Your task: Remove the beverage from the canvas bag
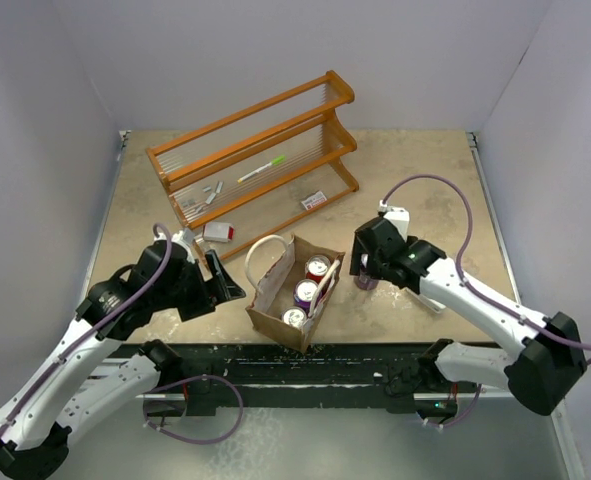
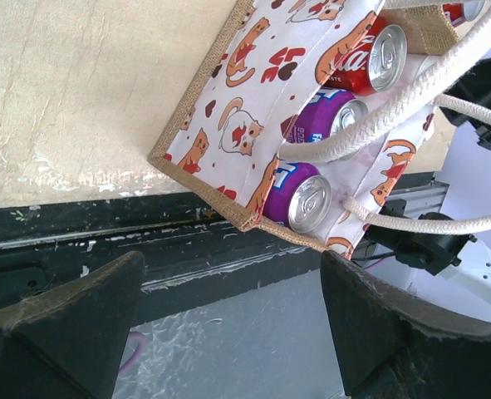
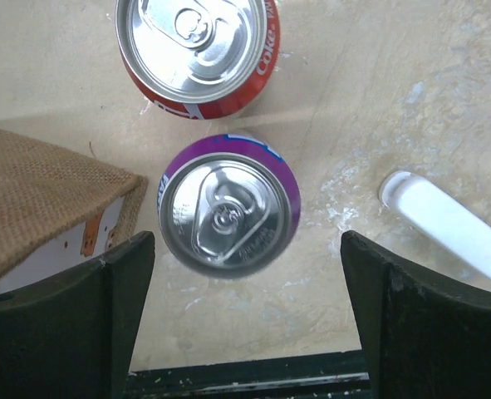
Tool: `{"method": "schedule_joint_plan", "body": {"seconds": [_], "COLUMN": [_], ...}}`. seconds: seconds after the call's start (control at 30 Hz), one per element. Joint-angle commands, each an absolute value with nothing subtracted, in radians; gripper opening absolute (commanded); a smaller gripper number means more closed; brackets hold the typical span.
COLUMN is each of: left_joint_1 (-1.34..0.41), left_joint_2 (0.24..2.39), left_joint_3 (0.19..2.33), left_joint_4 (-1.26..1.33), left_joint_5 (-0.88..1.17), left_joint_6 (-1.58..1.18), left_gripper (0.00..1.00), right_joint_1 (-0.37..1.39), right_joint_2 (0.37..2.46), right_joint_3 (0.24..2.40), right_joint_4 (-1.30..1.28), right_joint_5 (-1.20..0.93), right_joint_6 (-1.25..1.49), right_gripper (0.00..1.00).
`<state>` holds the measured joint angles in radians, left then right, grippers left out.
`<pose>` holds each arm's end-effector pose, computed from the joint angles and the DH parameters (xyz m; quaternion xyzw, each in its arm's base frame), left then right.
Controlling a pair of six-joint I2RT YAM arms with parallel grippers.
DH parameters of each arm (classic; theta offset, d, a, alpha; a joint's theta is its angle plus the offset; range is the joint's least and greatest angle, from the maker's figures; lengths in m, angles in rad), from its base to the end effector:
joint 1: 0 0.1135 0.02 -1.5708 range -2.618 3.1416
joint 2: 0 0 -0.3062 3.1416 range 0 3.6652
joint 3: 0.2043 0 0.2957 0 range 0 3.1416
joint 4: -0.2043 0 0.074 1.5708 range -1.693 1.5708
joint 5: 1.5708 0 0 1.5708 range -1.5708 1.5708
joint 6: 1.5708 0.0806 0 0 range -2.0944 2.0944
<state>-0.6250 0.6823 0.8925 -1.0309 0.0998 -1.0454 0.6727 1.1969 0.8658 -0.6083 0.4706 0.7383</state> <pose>0.1235 -0.0990 0.3129 -0.1760 0.9127 -0.3024 0.2111 0.2477 0.1506 0.2434 0.1027 0.9215 0.0271 0.3736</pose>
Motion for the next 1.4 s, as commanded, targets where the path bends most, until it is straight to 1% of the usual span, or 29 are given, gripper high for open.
{"method": "schedule_joint_plan", "body": {"seconds": [0.0,0.17,0.37,0.6,0.7,0.8,0.9,1.0,1.1,1.2,1.37], "left_joint_1": [-0.629,-0.629,-0.63,-0.629,-0.63,-0.63,-0.63,-0.63,-0.63,-0.63,-0.63], "left_joint_2": [0.687,0.66,0.586,0.554,0.561,0.572,0.574,0.572,0.57,0.572,0.573], "left_joint_3": [0.911,0.891,0.865,0.866,0.876,0.883,0.885,0.885,0.884,0.884,0.878], "left_joint_4": [-1.004,-1.002,-1.048,-1.076,-1.078,-1.082,-1.086,-1.09,-1.096,-1.1,-1.105], "left_joint_5": [0.096,0.099,0.088,0.078,0.077,0.075,0.074,0.072,0.069,0.067,0.062], "left_joint_6": [-1.031,-1.045,-1.076,-1.087,-1.082,-1.073,-1.07,-1.068,-1.066,-1.062,-1.054], "left_gripper": [0.9,0.9,0.9,0.91,0.91,0.91,0.92,0.92,0.93,0.93,0.94], "right_joint_1": [0.668,0.668,0.668,0.669,0.67,0.671,0.676,0.712,0.777,0.837,0.859], "right_joint_2": [1.107,1.018,1.008,1.114,1.185,1.269,1.363,1.413,1.451,1.481,1.485], "right_joint_3": [0.911,0.928,1.124,1.382,1.475,1.524,1.544,1.517,1.488,1.484,1.425], "right_joint_4": [-0.699,-0.716,-0.744,-0.703,-0.685,-0.679,-0.703,-0.702,-0.706,-0.75,-0.772], "right_joint_5": [0.476,0.414,0.33,0.177,0.047,-0.116,-0.253,-0.289,-0.279,-0.214,-0.175], "right_joint_6": [0.754,0.721,0.676,0.574,0.539,0.539,0.582,0.62,0.631,0.634,0.643], "right_gripper": [0.94,0.97,0.98,0.97,0.97,0.96,0.94,0.94,0.94,0.94,0.95]}}
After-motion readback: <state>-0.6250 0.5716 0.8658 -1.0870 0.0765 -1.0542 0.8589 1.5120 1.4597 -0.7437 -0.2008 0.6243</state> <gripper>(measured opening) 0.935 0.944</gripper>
